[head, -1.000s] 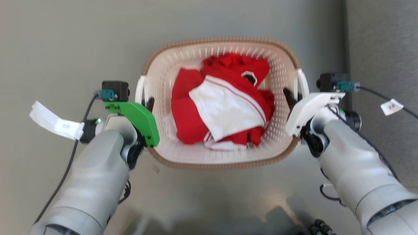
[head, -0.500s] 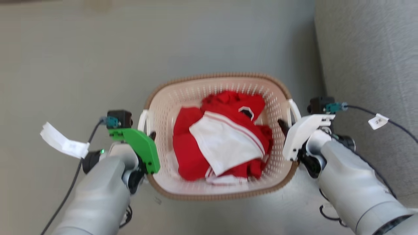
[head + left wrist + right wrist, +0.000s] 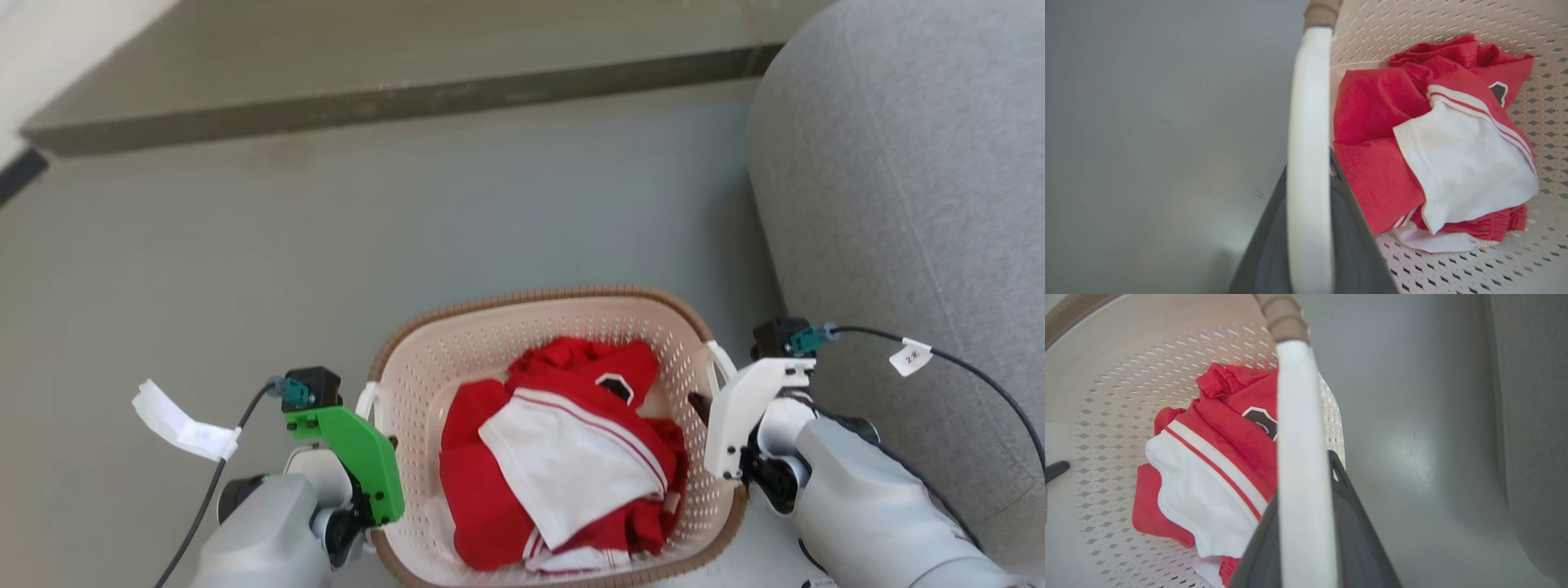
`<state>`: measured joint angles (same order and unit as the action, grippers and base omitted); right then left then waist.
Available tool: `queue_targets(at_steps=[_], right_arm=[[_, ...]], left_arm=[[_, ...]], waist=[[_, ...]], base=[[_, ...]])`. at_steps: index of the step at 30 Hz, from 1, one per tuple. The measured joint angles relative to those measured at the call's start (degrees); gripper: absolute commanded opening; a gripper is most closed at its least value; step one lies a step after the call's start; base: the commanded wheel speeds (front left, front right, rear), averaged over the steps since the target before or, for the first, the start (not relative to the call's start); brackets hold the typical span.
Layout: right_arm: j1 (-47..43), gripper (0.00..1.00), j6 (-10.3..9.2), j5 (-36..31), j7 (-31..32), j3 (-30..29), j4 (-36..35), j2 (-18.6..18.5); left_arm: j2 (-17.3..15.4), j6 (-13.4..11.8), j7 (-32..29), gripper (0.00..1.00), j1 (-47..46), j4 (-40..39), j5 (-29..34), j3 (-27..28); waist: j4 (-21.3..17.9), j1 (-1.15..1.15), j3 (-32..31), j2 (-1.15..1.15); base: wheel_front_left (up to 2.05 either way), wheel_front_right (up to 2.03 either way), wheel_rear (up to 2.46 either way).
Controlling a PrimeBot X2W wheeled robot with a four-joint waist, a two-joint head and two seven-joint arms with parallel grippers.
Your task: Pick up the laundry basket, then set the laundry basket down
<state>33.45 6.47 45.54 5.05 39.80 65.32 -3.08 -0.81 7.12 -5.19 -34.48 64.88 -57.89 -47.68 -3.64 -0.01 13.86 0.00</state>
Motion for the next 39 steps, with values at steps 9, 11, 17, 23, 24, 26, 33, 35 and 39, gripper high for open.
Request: queue_targets(at_steps=[9,11,17,23,24,26,33,35,39], right_arm=[[-3.51,0.0,-0.01,2.71,2.85,1.35,0.22,0.22],[-3.66,0.0,-0.01,3.1,3.33,1.52,0.2,0.22],[-3.65,0.0,-0.01,3.49,4.09,1.97,0.14,0.15],[-3.64,0.0,-0.04,4.33,5.12,2.88,-0.02,0.01],[-3.64,0.0,-0.04,4.46,5.16,3.0,-0.02,-0.02],[-3.64,0.0,-0.1,4.48,5.33,3.32,-0.37,-0.19],[-3.64,0.0,-0.52,4.97,5.67,4.42,-0.7,-0.35],[-3.64,0.0,-0.52,5.05,5.68,4.68,-0.69,-0.4],[-3.64,0.0,-0.53,5.64,6.1,4.99,-0.6,-0.42]], left_arm=[[0.11,0.0,-2.86,0.0,2.85,1.07,-1.55,-0.75],[0.11,0.0,-3.36,0.0,2.89,1.22,-1.89,-0.79],[0.12,0.0,-3.76,0.0,2.89,1.29,-1.94,-0.86],[0.12,0.0,-4.41,0.0,2.89,1.53,-2.12,-1.15],[0.12,0.0,-4.45,0.0,2.89,1.54,-2.43,-1.2],[0.11,0.0,-4.61,0.0,2.89,1.52,-2.65,-1.3],[0.08,0.0,-4.95,0.0,2.91,1.52,-3.0,-1.77],[0.07,0.0,-5.21,0.0,2.93,1.53,-3.3,-1.83],[0.05,0.0,-5.36,0.0,3.05,1.59,-3.39,-2.01]], waist=[[-0.28,0.0,-7.07,0.0],[-0.3,0.0,-8.32,0.0],[-0.31,0.0,-10.25,0.0],[-0.23,0.0,-10.74,0.0],[-0.23,0.0,-10.78,0.0],[-0.23,0.0,-10.85,0.0],[-0.33,0.0,-11.06,0.0],[-0.36,0.0,-11.05,0.0],[-0.42,0.0,-10.91,0.0]], base=[[0.0,0.0,0.0],[0.0,0.0,0.0],[0.0,0.0,0.0],[0.0,0.0,0.0],[0.0,0.0,0.0],[0.0,0.0,0.0],[0.0,0.0,0.0],[0.0,0.0,0.0],[0.0,0.0,0.0]])
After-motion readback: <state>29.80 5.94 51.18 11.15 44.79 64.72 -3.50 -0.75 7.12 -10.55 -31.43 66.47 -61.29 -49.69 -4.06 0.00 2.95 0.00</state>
